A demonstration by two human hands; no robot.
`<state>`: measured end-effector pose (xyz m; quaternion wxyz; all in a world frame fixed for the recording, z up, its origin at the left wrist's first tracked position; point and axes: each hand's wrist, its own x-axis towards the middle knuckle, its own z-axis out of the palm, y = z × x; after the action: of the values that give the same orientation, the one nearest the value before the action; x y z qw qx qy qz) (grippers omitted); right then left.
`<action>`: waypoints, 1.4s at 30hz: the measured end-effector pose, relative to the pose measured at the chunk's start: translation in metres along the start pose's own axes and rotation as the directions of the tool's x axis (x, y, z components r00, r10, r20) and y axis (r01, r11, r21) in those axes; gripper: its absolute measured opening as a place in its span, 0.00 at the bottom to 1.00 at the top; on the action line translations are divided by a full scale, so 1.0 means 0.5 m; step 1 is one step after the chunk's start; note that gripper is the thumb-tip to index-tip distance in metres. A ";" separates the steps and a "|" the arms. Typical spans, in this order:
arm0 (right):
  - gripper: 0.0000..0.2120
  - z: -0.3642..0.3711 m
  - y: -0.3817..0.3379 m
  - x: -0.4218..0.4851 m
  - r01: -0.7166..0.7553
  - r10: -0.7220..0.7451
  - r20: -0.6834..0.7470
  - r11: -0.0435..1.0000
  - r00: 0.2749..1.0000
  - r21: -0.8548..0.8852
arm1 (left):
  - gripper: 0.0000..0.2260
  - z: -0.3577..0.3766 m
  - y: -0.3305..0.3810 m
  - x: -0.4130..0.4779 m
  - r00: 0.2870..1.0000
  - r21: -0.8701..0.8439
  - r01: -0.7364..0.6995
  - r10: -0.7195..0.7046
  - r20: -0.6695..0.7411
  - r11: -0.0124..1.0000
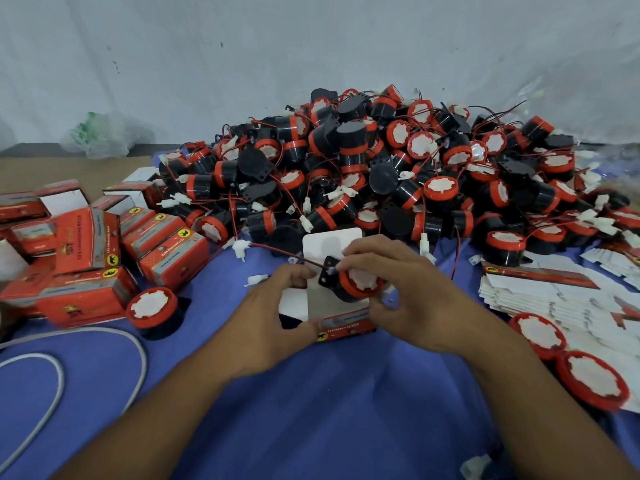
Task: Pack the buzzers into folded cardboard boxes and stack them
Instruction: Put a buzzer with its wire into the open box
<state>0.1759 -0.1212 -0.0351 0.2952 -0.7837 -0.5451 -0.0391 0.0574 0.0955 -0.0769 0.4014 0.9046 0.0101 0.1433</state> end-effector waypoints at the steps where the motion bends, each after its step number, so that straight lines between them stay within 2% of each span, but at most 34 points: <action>1: 0.28 0.001 -0.002 0.001 -0.013 0.013 0.019 1.000 1.000 -0.009 | 0.26 -0.001 -0.001 0.000 1.000 -0.004 -0.008 0.008 0.000 1.000; 5: 0.18 0.023 -0.018 0.004 -0.061 0.066 0.074 0.996 0.995 -0.070 | 0.25 0.000 0.004 0.000 0.998 0.003 -0.055 0.055 -0.005 0.998; 7: 0.18 0.033 -0.029 0.010 -0.115 0.121 0.044 0.987 0.992 -0.116 | 0.24 0.001 0.007 -0.001 0.997 0.013 -0.074 0.074 -0.007 0.997; 12: 0.18 0.029 -0.037 0.018 -0.246 0.242 -0.051 0.966 0.969 -0.084 | 0.26 0.003 0.007 -0.004 0.994 0.066 -0.112 0.113 -0.004 0.991; 15: 0.20 0.041 -0.051 0.021 -0.276 0.269 -0.061 0.938 0.961 -0.212 | 0.29 0.007 0.006 -0.005 0.989 0.075 -0.149 0.149 0.008 0.986; 18: 0.15 0.053 -0.058 0.022 -0.301 0.279 -0.116 0.903 0.953 -0.308 | 0.31 0.007 0.003 -0.004 0.985 0.097 -0.174 0.172 0.030 0.980; 21: 0.08 0.043 -0.050 0.021 -0.368 0.354 -0.150 0.926 0.923 -0.083 | 0.31 0.006 0.003 -0.004 0.983 0.114 -0.184 0.181 0.035 0.976; 24: 0.08 0.032 -0.041 0.023 -0.401 0.403 -0.149 0.915 0.903 0.043 | 0.31 0.008 0.003 -0.004 0.981 0.103 -0.196 0.195 0.025 0.975; 27: 0.06 0.027 -0.039 0.025 -0.418 0.455 -0.212 0.886 0.865 0.198 | 0.30 0.006 0.004 -0.003 0.977 0.063 -0.214 0.213 0.019 0.975; 29: 0.07 0.028 -0.038 0.026 -0.432 0.524 -0.218 0.828 0.824 0.357 | 0.31 0.004 0.005 -0.001 0.975 0.034 -0.221 0.220 0.015 0.975; 32: 0.07 0.027 -0.038 0.023 -0.484 0.626 -0.100 0.686 0.774 0.543 | 0.31 0.007 0.002 0.000 0.973 0.005 -0.232 0.232 0.009 0.973; 35: 0.10 0.030 -0.034 0.020 -0.513 0.598 -0.056 0.729 0.800 0.454 | 0.28 0.008 -0.001 0.001 0.969 0.021 -0.246 0.246 0.005 0.969; 38: 0.11 0.031 -0.024 0.017 -0.491 0.504 -0.121 0.862 0.855 0.123 | 0.26 0.011 -0.004 0.001 0.956 0.033 -0.294 0.294 -0.007 0.955; 40: 0.09 0.031 -0.026 0.019 -0.440 0.437 -0.050 0.892 0.898 -0.109 | 0.25 0.012 -0.002 0.000 0.951 0.066 -0.309 0.310 -0.011 0.949; 42: 0.08 0.032 -0.023 0.018 -0.362 0.382 0.036 0.899 0.924 -0.245 | 0.25 0.015 0.001 0.000 0.946 0.094 -0.324 0.325 0.002 0.941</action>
<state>0.1652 -0.1027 -0.0401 0.1797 -0.9036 -0.3887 -0.0131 0.0596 0.0897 -0.0814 0.3298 0.9105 -0.1297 0.2131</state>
